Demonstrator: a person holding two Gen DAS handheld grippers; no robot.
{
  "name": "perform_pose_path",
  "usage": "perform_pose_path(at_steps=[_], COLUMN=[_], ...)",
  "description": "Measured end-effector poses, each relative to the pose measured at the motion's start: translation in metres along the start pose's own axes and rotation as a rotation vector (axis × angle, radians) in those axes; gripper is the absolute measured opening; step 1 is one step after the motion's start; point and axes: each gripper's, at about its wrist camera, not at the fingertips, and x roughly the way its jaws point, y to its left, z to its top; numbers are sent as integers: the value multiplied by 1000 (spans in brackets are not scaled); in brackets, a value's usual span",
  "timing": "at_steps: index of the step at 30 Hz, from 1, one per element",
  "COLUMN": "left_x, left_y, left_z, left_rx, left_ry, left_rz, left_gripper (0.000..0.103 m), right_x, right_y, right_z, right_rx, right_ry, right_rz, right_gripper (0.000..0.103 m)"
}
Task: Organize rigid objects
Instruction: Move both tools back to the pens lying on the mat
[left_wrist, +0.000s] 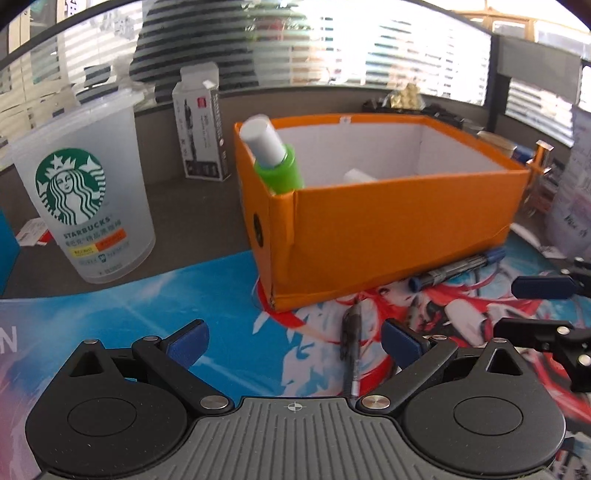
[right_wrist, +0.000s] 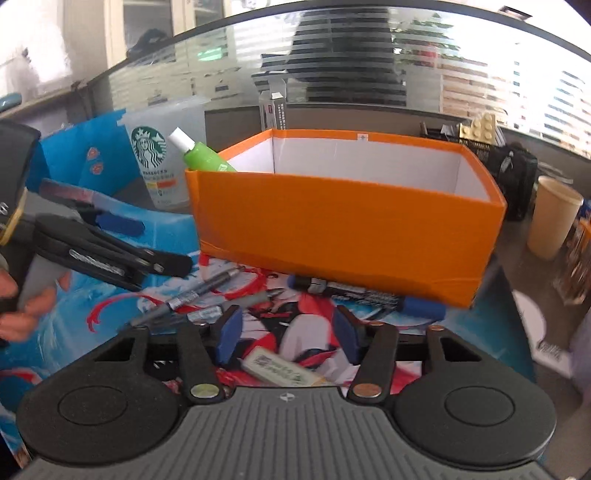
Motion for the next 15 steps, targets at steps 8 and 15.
perform_pose_path(at_steps=[8,15], left_x=[22,30], left_y=[-1,-5], left_z=[-7,-8], left_rx=[38,96], left_ry=[29,23], left_rz=[37,46], left_gripper=[100,101], right_x=[21,35], right_y=[30,28], right_z=[4,1], right_rx=[62,99], right_ry=[-45,-15], right_rz=[-54,-52], right_gripper=[44,44])
